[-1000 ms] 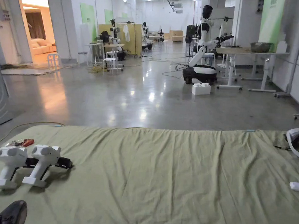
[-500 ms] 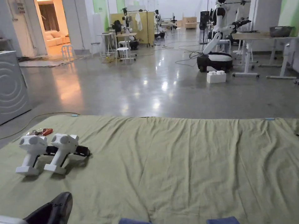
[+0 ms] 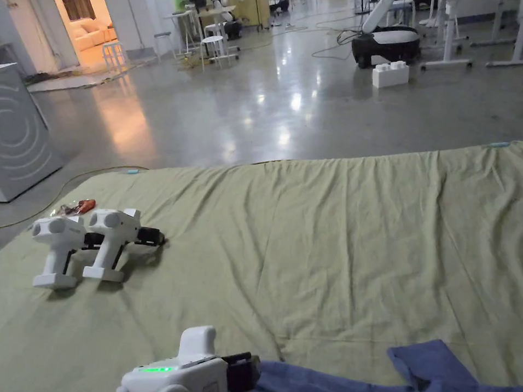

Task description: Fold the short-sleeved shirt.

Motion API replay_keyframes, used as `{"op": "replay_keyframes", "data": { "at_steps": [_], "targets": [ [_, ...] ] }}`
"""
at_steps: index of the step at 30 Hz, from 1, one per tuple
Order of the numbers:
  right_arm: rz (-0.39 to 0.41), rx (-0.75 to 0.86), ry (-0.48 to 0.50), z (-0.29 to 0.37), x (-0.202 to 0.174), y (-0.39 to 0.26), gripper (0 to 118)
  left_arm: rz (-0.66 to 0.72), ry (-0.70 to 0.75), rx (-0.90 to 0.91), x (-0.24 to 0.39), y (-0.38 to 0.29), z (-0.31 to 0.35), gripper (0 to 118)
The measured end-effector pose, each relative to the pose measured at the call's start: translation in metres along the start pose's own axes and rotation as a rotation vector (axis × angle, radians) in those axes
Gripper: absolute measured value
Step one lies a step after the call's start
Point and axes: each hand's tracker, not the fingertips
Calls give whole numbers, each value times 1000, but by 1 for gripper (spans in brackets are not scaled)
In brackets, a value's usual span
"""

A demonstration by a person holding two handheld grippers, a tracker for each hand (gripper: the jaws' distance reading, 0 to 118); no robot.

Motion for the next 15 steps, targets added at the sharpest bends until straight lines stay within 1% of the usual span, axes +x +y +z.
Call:
{"op": "replay_keyframes", "data": {
  "at_steps": [1, 3, 4, 5, 6, 7, 8, 11, 13, 15],
  "targets": [
    [4, -15, -12, -1, 2, -2, 2, 1, 66, -11, -1, -1, -17, 79],
    [2, -40, -20, -5, 8, -8, 2, -25, 78, -74, 0, -4, -44, 77],
    [0, -59, -31, -6, 10, -10, 2, -39, 98, -39, 1, -3, -48, 72],
    [3, -69, -43, -7, 11, -12, 2, -33, 81, -31, 1, -2, -52, 58],
    [4, -73, -50, -8, 13, -14, 2, -30, 78, -33, 2, -1, -56, 28],
    [-4, -85, -52, -10, 15, -16, 2, -31, 94, -53, 3, 0, -61, 7],
    [-18, -101, -48, -12, 18, -17, 2, -49, 126, -64, 7, 0, -64, 7],
    [-41, -122, -34, -22, 20, -21, 2, -134, 158, -88, 22, -5, -67, 7],
    [-63, -142, -10, -37, 20, -16, 3, -134, 168, -112, 23, -3, -72, 7],
    [-79, -152, 22, -58, 19, -6, 6, -136, 170, -156, 22, 1, -78, 7]
  ]
}}
